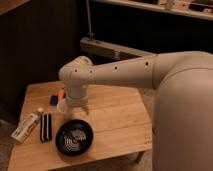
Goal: Push the ceramic bowl across the table
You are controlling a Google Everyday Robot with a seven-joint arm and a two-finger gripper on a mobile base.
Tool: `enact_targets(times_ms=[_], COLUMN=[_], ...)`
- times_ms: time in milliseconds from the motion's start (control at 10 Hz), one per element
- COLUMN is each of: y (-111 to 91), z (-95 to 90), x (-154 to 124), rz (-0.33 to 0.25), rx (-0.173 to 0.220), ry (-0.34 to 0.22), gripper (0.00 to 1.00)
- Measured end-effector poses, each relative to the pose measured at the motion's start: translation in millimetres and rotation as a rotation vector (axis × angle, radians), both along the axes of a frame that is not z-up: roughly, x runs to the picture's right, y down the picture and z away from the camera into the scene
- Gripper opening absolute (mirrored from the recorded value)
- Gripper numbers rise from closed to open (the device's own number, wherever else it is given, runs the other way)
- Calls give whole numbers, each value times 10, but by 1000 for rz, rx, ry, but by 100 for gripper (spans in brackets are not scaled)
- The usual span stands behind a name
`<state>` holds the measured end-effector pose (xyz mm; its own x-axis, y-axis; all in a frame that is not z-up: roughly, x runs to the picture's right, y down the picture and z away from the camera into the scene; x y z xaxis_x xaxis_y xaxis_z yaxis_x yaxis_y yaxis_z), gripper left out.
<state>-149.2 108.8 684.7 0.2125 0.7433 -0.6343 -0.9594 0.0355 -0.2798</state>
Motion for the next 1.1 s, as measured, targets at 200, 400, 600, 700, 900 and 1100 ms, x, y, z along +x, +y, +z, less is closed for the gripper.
enact_targets(times_ms=[200,400,600,700,900,1100], y=[120,272,505,618,870,1054], z=[-219,-430,-690,-790,-927,-878], x=[-284,-548,-943,-1121,-1545,-1936], rz=[-25,-43,-83,-106,-169,-221], rx=[13,17,11,5,-3,-6], ry=[-73,-139,-230,-271,-364,-441], gripper=[41,23,4,0,0,0])
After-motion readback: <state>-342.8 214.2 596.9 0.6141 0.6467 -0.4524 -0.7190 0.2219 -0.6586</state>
